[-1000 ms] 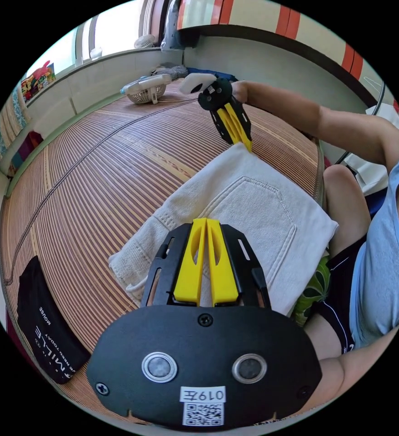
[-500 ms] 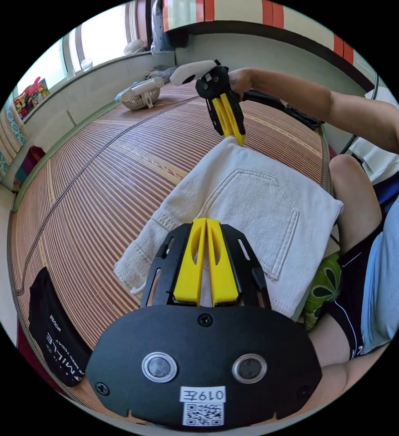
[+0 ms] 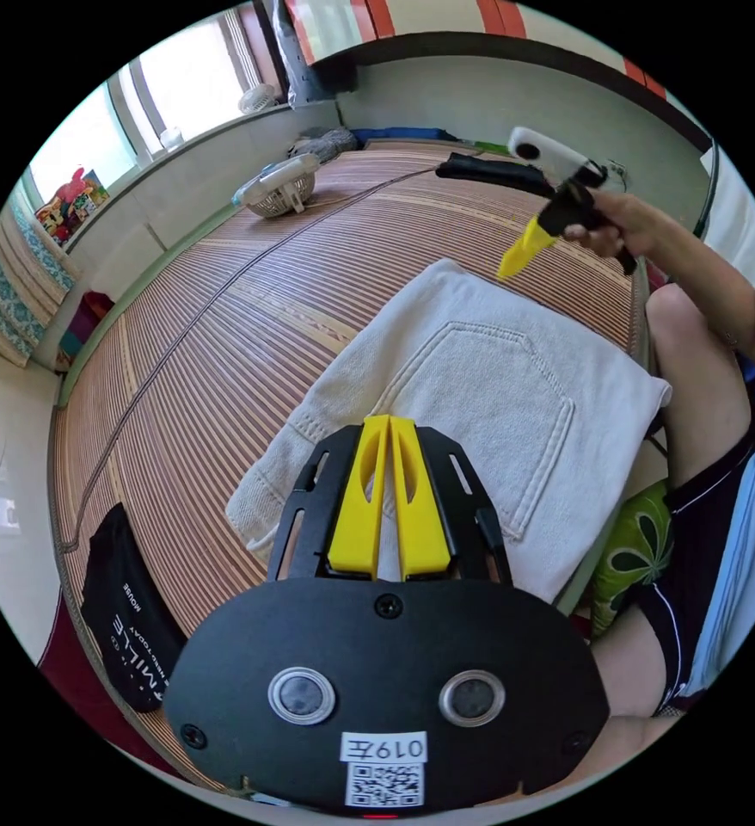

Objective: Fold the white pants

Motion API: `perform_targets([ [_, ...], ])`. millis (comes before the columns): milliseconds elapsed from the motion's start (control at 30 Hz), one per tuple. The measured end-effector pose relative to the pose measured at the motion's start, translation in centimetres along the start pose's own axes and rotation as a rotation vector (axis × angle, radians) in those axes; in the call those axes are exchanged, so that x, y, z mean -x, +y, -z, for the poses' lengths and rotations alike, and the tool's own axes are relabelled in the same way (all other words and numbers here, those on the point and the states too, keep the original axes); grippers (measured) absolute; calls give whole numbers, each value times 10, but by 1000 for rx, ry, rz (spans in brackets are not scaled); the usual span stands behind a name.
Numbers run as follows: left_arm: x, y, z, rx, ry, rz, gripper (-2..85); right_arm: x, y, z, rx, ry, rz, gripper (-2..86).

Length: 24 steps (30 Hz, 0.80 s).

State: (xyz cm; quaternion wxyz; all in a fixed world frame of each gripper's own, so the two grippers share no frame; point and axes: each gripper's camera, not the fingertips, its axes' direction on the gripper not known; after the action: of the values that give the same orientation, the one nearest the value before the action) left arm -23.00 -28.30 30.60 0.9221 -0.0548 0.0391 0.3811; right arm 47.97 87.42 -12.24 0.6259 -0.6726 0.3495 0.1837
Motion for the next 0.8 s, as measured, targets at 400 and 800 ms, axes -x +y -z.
perform_targets([
  [400,-52,-2,12,-117,146,-53,9,-48,40,-17,-41,-239,-86,183],
  [800,-65,-1,-7,-55,125,-35,10,19,10,30,10,230,195,52],
])
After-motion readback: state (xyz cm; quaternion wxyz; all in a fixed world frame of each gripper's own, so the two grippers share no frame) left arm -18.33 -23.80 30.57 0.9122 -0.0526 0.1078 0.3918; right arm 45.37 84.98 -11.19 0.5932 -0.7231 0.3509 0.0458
